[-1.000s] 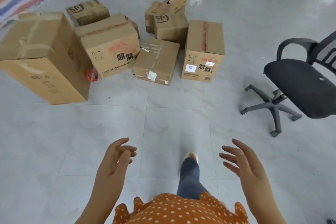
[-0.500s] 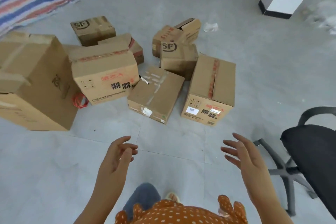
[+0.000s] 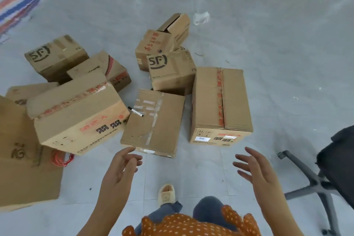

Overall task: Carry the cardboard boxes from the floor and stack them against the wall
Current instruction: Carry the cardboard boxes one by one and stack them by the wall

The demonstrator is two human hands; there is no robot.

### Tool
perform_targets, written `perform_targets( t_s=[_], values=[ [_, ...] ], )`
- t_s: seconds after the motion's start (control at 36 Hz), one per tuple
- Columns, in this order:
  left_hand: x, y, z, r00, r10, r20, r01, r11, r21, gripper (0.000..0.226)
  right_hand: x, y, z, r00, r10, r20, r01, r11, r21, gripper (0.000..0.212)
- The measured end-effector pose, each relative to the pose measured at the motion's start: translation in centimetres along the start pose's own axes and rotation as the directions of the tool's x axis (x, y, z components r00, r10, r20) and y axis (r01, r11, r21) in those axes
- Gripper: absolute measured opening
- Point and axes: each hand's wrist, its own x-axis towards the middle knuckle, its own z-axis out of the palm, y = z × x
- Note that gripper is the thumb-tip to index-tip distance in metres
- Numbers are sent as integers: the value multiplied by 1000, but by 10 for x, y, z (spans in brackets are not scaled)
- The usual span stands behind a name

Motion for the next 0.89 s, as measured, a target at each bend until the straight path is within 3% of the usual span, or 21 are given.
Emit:
perform_targets(
  t_s=[0.08,0.11,0.22,0.25,0.31,0.36,0.39,0.47,0.56,0.69,0.78,0.89],
  values=[
    [39,18,9,999,-4,41,3,999,37,23,31,-11,3,1000,-24,-20,24,1000,-12,77],
    [49,24,14,998,-2,58,0,999,43,23,41,-16,2,999,-21,-30,20,1000,-24,80],
    [91,33,45,988,-10,156,-4,996,88,15,84,-21,-12,996,42,-84,-41,999,8,30],
    [101,35,55,983,-15,183,-3,995,98,11,96,-19,-18,995,38,-88,-38,999,8,33],
    [122,41,80,974,-22,224,-7,992,126,29,121,-18,-32,992,53,-111,-55,998,-10,50],
    [145,45,106,969,-32,243,-2,990,141,48,148,-13,-47,988,85,-125,-85,996,7,35],
    [155,45,120,968,-46,249,9,989,148,46,162,-9,-56,987,98,-127,-96,995,20,31],
    [190,36,169,960,-133,245,99,984,149,31,211,10,-78,980,164,-113,-165,986,0,45],
    [227,18,225,936,-258,239,226,962,153,15,269,43,-97,959,260,-112,-265,964,-29,25],
    [281,-28,308,878,-436,198,398,894,203,31,360,99,-107,931,359,-66,-365,911,-192,24],
    [315,-70,362,844,-513,154,470,847,246,43,417,158,-103,920,377,-108,-391,855,-341,47],
    [352,-141,407,758,-638,132,618,768,168,72,469,243,-89,915,351,-198,-400,855,-332,53]
  ],
)
